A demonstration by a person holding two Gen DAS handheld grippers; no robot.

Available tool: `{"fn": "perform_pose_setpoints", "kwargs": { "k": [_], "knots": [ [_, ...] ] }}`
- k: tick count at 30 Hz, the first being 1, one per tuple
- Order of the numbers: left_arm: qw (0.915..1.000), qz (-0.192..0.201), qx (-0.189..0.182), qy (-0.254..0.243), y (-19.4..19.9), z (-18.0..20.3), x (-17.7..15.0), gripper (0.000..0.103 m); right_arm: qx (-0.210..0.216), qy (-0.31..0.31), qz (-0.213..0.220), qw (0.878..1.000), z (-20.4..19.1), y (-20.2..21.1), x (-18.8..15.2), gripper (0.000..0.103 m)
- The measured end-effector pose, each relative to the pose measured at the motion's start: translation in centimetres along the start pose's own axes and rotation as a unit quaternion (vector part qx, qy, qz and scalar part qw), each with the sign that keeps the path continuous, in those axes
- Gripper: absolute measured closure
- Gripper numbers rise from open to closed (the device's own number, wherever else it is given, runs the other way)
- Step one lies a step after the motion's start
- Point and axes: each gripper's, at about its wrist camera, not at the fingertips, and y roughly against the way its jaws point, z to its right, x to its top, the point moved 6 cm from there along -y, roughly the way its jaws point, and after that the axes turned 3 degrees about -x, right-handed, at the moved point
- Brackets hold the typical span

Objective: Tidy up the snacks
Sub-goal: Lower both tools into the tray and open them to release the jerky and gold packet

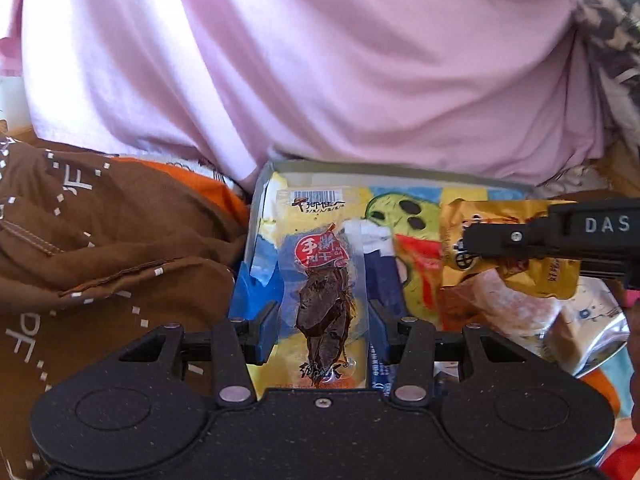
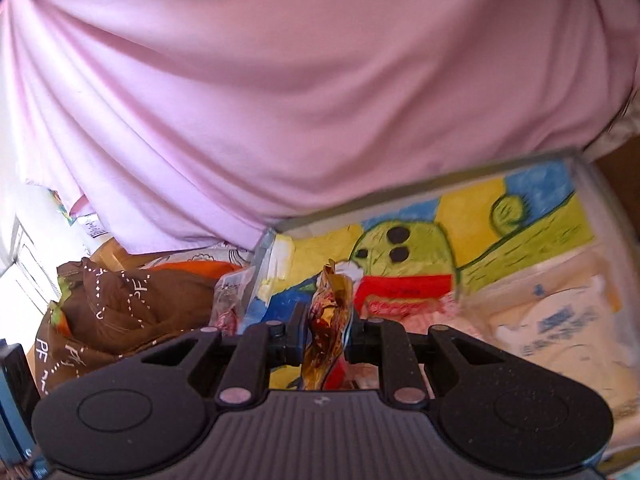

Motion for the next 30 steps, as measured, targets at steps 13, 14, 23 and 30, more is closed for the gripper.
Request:
{"fn": "perform_pose_setpoints", "kwargs": {
  "k": [13,14,23,30],
  "knots": [
    [0.9994,-0.033,-0.001,0.010,-2.4,0.2,-0.5,0.054,-0.008,0.053,-0.021,0.998,-0.1,-2.5,-0.8,0.083],
    [0.9993,-0.035,-0.001,0.012,-2.5,0.2,-0.6,0.054,-0.010,0.054,-0.019,0.998,0.0,-2.5,-0.7,0.083],
    [0.9971,-0.038,0.003,0.066,-1.8,-0.4,-0.5,0.022,-0.017,0.045,0.027,0.998,0.4,-0.7,1.1,0.063],
    [0.9950,-0.012,0.005,0.099,0.0,-0.8,0.0,0.013,-0.016,0.060,0.052,0.997,0.1,1.1,1.7,0.047]
  ]
}}
